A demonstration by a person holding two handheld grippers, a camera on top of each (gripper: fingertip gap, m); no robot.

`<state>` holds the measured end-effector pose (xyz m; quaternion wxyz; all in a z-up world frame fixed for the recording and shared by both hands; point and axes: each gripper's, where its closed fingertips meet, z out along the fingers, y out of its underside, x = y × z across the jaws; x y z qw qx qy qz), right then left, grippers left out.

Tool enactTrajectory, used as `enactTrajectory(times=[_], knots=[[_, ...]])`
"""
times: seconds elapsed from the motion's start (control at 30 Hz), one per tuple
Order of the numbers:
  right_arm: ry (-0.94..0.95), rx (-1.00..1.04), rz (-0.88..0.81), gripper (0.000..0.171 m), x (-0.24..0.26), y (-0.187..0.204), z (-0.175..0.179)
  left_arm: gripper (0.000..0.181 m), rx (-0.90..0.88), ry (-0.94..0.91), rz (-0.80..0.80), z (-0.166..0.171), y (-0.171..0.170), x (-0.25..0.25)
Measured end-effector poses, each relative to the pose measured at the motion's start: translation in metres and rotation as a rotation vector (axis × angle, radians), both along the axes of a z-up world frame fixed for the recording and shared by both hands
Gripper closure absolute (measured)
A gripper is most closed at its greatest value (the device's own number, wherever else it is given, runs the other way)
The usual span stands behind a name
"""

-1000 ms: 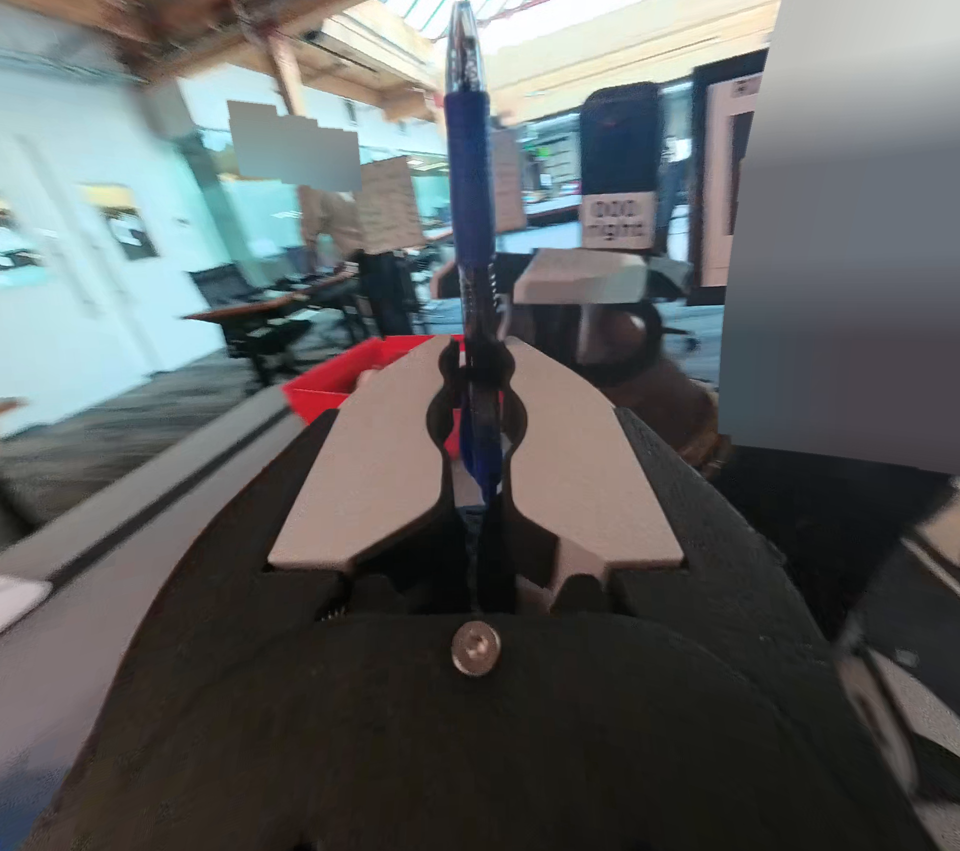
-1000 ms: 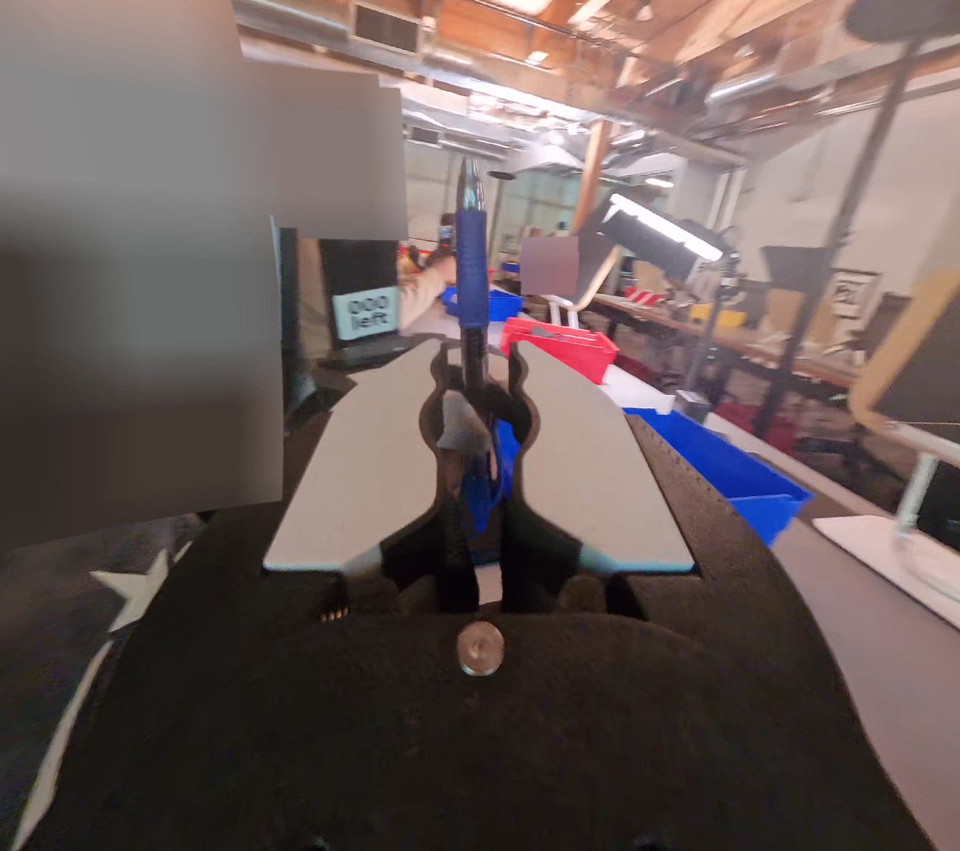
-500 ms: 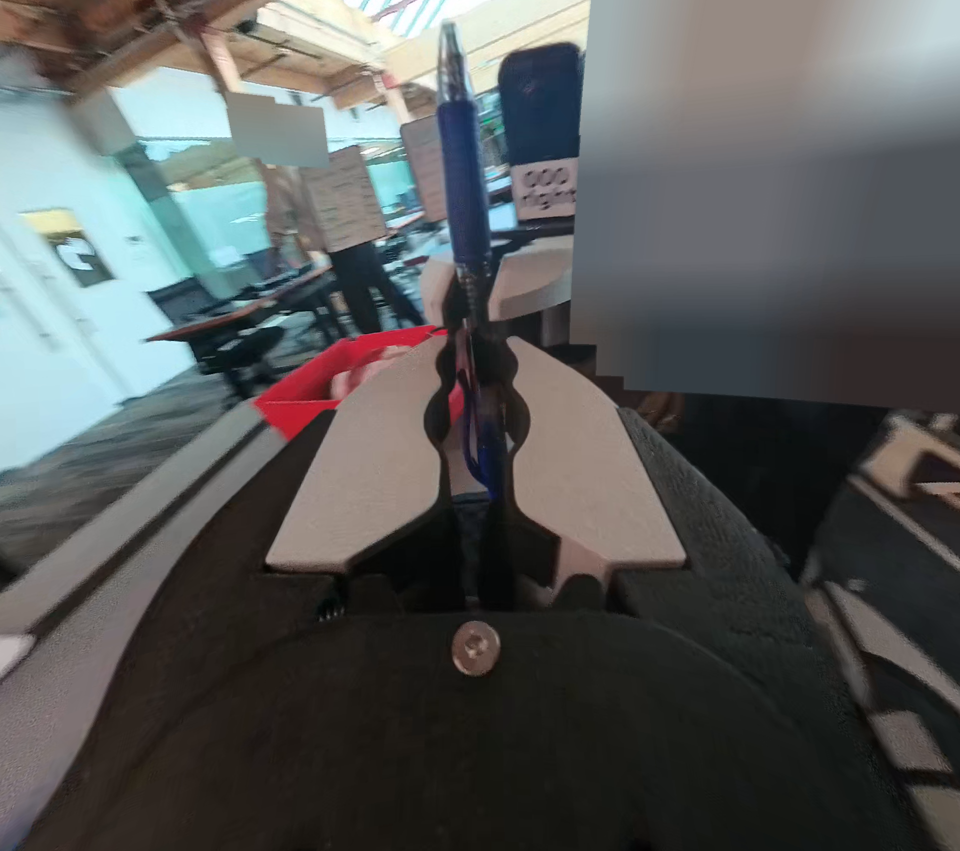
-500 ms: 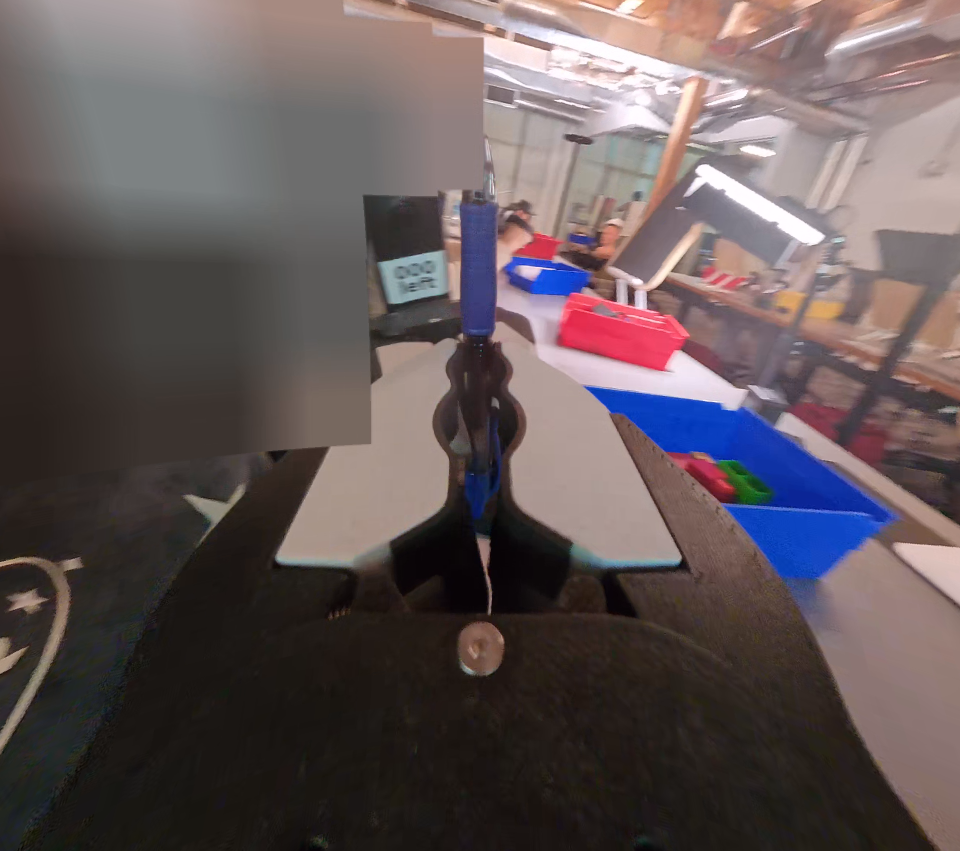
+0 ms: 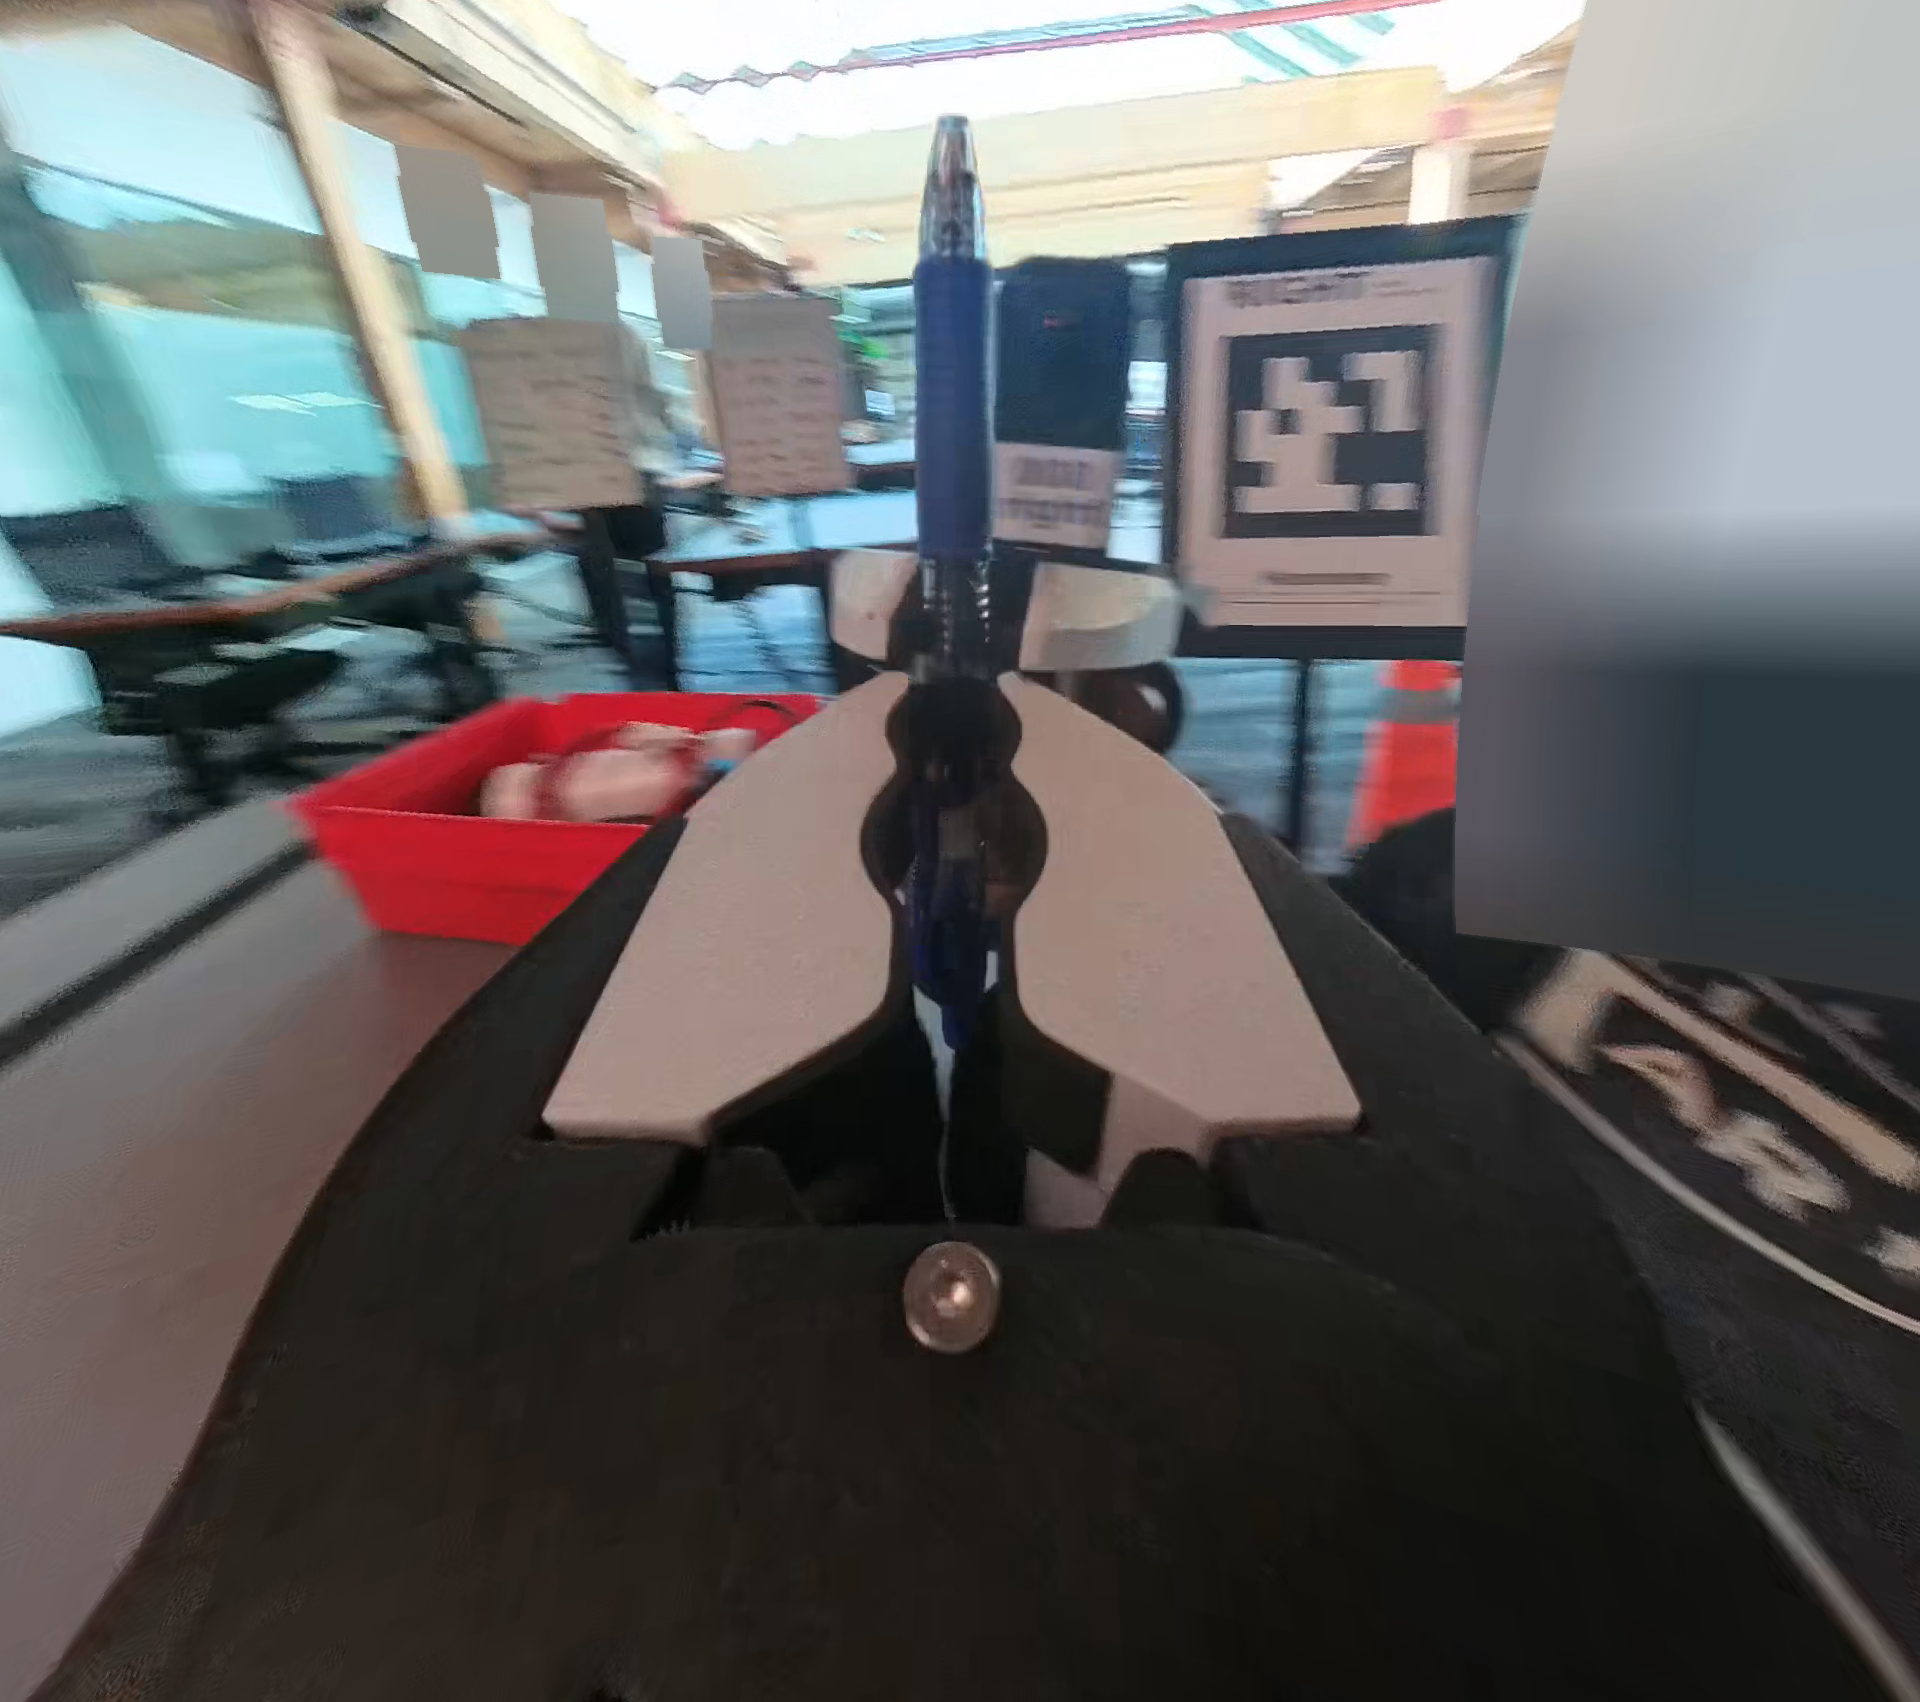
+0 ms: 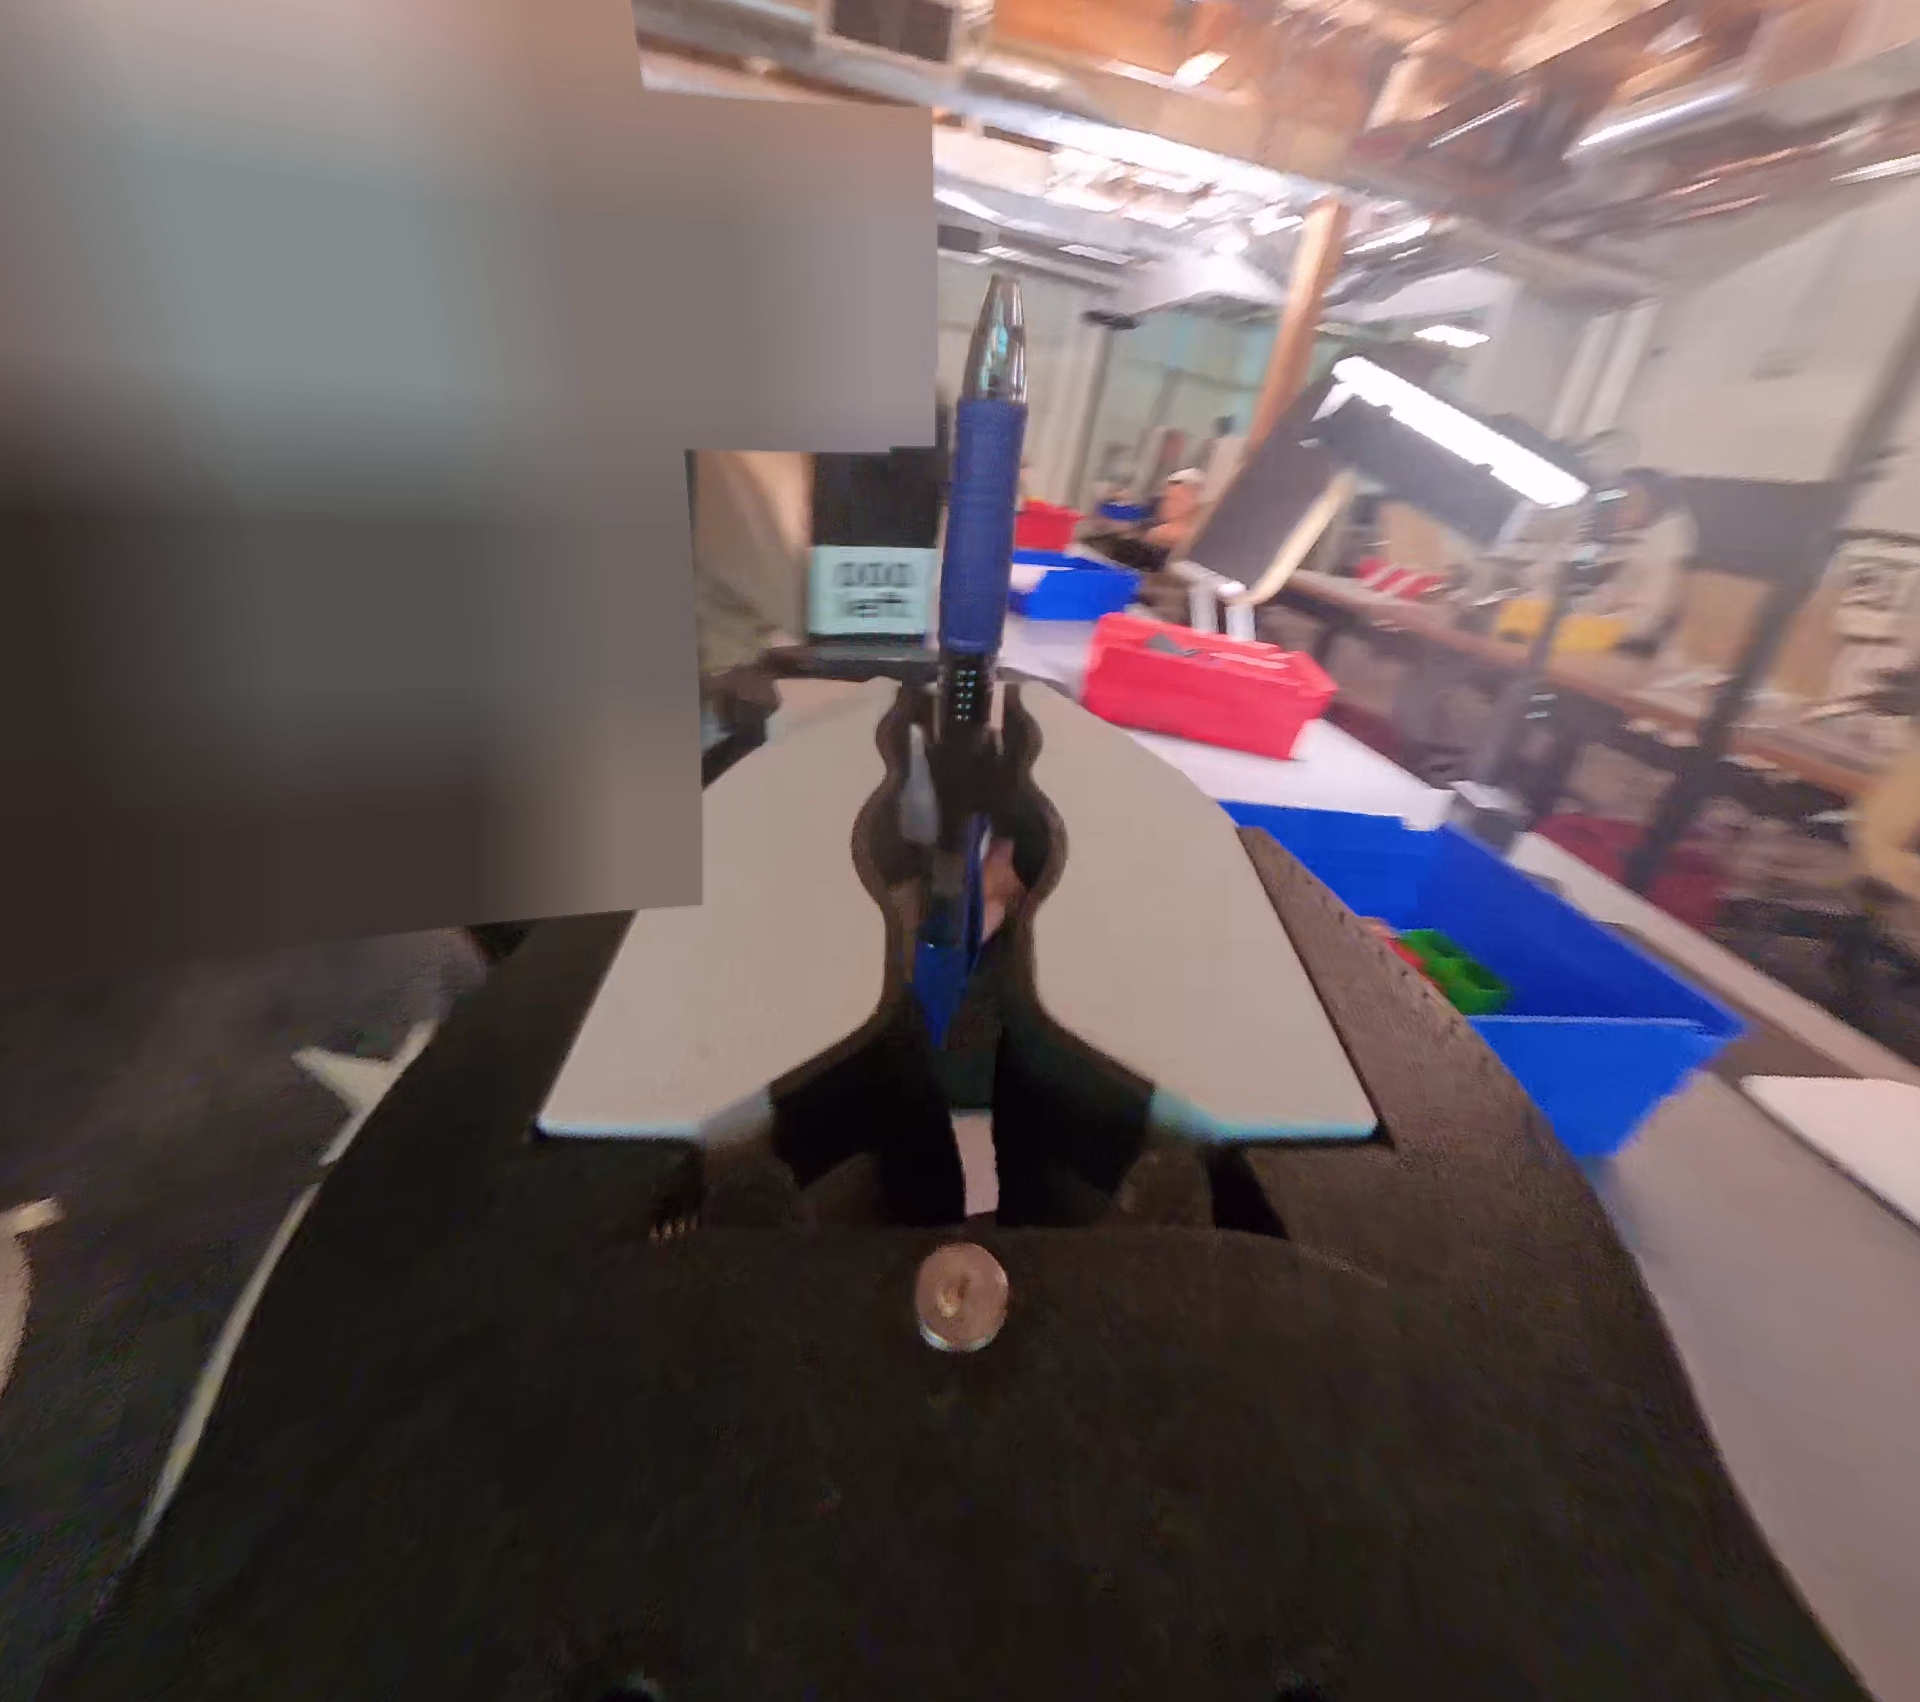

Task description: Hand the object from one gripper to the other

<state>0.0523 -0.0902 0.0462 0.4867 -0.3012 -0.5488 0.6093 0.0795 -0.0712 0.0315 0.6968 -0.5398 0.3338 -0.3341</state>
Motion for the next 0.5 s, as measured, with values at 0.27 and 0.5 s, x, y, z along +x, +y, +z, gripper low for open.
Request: enactTrajectory(times=[0.27,0.5], knots=[[0.095,0.085,-0.294,0.156,-0.014,0.013,0.005,0.171,0.238,0.15,0.431,0.006,0.018,-0.017],[0.034,0.036,-0.088,0.161,-0.002,0.0,0.005,0.171,0.196,0.146,0.237,0.004,0.002,-0.001]])
